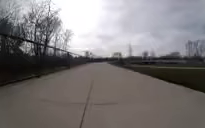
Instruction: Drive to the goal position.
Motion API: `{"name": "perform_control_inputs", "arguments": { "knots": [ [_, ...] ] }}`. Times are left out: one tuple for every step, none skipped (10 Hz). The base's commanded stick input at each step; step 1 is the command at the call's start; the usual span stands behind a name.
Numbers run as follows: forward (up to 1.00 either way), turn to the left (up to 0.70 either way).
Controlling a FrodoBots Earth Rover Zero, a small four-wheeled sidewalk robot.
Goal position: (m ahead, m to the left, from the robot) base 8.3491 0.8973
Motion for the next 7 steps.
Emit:
{"name": "perform_control_inputs", "arguments": {
  "knots": [
    [1.0,0.0],
    [1.0,0.01],
    [1.0,0.04],
    [1.0,0.1],
    [1.0,0.15],
    [1.0,0.08],
    [1.0,0.0]
  ]
}}
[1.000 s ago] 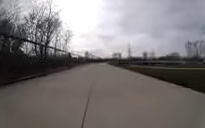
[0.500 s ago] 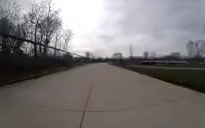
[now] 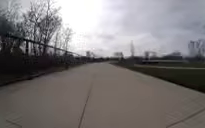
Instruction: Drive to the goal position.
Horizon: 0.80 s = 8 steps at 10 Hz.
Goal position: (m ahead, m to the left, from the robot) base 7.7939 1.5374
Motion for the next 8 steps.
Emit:
{"name": "perform_control_inputs", "arguments": {
  "knots": [
    [1.0,0.0],
    [1.0,0.0],
    [1.0,0.0],
    [1.0,0.0],
    [1.0,0.0],
    [1.0,0.0],
    [1.0,0.0],
    [1.0,0.0]
  ]
}}
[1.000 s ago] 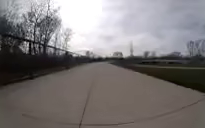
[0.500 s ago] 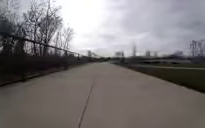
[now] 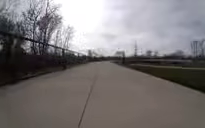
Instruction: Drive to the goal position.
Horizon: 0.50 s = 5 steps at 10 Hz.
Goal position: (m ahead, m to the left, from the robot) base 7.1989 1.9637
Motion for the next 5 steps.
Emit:
{"name": "perform_control_inputs", "arguments": {
  "knots": [
    [1.0,0.0],
    [1.0,0.0],
    [1.0,0.0],
    [1.0,0.0],
    [1.0,0.0]
  ]
}}
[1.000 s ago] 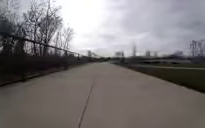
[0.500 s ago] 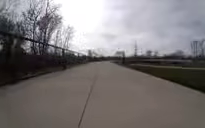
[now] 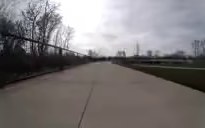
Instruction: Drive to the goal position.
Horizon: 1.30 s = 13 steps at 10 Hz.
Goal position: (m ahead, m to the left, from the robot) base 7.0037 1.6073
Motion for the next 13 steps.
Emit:
{"name": "perform_control_inputs", "arguments": {
  "knots": [
    [1.0,0.0],
    [1.0,0.0],
    [1.0,0.0],
    [1.0,0.0],
    [1.0,0.0],
    [1.0,0.0],
    [1.0,0.0],
    [1.0,0.0],
    [1.0,0.0],
    [1.0,0.0],
    [1.0,0.0],
    [1.0,0.0],
    [1.0,0.0]
  ]
}}
